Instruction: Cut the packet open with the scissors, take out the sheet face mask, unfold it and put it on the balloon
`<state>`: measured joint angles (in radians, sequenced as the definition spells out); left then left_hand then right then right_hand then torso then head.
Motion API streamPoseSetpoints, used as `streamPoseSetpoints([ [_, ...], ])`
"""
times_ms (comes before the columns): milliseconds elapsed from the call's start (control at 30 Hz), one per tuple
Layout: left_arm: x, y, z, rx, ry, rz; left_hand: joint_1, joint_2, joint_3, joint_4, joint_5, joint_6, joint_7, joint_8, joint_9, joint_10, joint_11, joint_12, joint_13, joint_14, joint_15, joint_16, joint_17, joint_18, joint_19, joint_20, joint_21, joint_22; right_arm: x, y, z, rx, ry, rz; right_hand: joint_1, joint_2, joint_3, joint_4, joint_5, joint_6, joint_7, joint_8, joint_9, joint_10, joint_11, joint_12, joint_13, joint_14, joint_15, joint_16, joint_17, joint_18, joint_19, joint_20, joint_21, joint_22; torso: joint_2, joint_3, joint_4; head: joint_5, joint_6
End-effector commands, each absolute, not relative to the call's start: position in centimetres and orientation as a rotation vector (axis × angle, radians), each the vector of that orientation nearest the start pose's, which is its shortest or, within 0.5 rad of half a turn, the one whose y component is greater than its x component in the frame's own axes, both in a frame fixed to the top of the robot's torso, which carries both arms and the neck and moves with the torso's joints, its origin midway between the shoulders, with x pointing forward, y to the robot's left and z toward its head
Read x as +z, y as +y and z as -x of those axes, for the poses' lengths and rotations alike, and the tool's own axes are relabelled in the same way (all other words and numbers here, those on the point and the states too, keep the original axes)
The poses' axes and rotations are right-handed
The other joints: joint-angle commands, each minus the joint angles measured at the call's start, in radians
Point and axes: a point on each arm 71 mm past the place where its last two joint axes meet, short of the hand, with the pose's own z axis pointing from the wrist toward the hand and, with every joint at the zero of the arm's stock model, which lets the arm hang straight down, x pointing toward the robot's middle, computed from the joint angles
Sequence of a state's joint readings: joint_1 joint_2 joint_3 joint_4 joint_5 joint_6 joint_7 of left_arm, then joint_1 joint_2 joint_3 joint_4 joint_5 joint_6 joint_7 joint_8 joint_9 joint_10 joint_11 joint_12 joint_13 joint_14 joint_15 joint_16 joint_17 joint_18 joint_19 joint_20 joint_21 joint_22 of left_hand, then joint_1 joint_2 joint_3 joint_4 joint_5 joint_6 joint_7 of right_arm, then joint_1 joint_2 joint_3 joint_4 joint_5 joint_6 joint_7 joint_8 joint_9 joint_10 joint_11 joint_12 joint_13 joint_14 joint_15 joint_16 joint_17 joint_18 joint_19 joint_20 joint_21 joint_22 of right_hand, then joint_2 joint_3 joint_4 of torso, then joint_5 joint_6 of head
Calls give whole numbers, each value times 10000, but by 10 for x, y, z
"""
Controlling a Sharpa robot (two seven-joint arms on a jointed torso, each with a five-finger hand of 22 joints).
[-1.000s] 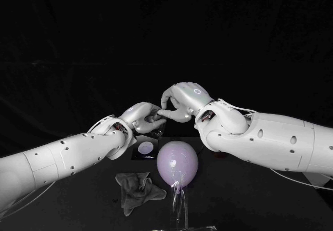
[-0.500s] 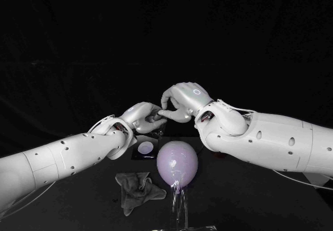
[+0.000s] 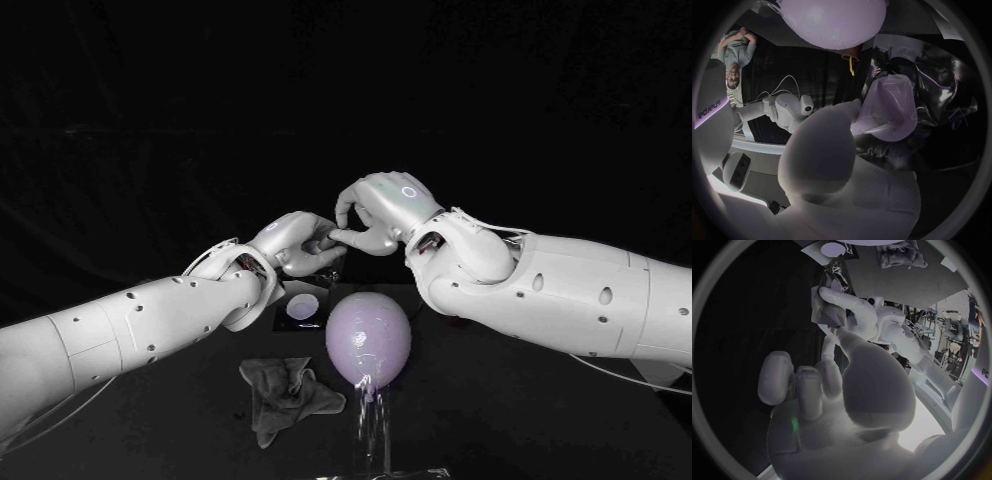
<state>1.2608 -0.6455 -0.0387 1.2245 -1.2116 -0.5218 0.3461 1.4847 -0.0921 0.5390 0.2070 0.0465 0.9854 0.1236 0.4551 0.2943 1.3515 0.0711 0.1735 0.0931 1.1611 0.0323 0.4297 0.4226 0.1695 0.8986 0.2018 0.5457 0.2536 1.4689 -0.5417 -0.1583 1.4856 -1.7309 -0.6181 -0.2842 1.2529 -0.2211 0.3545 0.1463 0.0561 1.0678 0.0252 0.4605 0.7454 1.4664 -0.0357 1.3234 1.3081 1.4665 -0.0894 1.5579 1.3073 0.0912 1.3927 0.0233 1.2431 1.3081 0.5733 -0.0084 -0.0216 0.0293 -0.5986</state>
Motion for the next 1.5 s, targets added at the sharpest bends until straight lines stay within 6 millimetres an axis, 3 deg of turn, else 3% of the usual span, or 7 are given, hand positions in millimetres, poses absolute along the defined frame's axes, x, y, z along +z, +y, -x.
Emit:
streamPoseSetpoints([
  [33,-143,173,-537,-9480,12886,-1614,75,13,-51,-4,31,36,5,29,820,146,-110,29,15,-4,-48,42,16,103,22,-57,48,8,-70,-65,-493,6377,11175,4218,73,1,-60,-3,-60,-83,-5,67,17,404,-94,78,950,1017,-84,71,2509,-156,38,-48,59,319,2,1,-3,6,-10],
  [1500,-144,173,-538,-9486,12997,-1574,107,64,-13,-16,31,10,12,56,885,144,-108,54,24,-36,-51,104,57,99,-21,-75,140,68,-77,-73,-495,6004,11319,4800,266,-147,-285,58,-68,-403,83,121,173,246,-26,-331,723,966,-42,-39,2274,-123,-82,-37,-149,221,-1,-3,-4,-50,-56],
])
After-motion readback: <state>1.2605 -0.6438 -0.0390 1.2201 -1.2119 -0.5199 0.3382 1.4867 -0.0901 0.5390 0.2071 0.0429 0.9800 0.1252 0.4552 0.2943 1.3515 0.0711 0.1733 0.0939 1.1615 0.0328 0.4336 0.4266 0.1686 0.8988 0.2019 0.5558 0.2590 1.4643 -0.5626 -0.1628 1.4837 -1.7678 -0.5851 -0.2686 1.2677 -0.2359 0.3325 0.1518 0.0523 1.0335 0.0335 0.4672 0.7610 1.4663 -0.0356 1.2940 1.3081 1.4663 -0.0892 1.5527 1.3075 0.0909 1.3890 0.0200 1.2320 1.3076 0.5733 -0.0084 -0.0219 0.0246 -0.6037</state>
